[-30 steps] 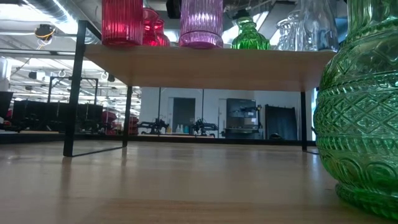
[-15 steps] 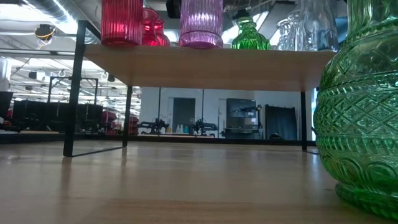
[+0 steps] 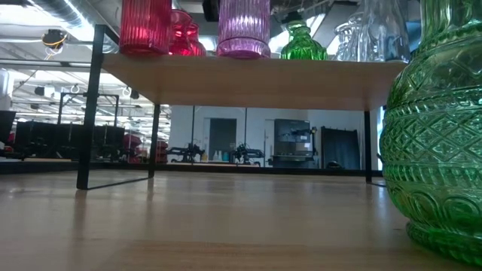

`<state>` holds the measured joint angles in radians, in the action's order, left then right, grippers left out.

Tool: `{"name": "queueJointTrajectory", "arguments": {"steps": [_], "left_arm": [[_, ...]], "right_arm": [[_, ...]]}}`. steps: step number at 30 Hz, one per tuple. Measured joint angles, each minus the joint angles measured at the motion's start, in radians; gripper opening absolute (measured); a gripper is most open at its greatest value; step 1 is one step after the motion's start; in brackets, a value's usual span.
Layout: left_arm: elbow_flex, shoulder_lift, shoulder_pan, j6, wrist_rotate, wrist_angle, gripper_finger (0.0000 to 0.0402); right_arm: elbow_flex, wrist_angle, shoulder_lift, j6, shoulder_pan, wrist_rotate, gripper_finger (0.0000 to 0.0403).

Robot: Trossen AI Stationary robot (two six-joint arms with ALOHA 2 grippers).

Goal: Sort vases onto shelf
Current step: Put the red vase on the shelf aligned with the other red vases

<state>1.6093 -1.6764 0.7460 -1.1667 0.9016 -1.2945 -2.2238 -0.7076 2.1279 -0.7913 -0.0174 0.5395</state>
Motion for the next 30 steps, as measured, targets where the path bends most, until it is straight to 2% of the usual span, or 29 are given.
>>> {"name": "queueJointTrajectory", "arguments": {"steps": [3, 16, 30], "left_arm": [[0.0, 0.0, 0.0, 0.001, 0.0, 0.0, 0.0], [0.0, 0.0, -0.014, 0.035, 0.006, -0.007, 0.0], [0.0, 0.0, -0.065, 0.106, -0.03, 0.009, 0.0]], "right_arm": [[0.0, -0.004, -0.012, 0.01, 0.0, -0.04, 0.0081], [0.0, -0.001, -0.043, 0.015, 0.012, -0.048, 0.0081], [0.0, 0.001, -0.172, 0.085, 0.019, -0.198, 0.0081]]}}
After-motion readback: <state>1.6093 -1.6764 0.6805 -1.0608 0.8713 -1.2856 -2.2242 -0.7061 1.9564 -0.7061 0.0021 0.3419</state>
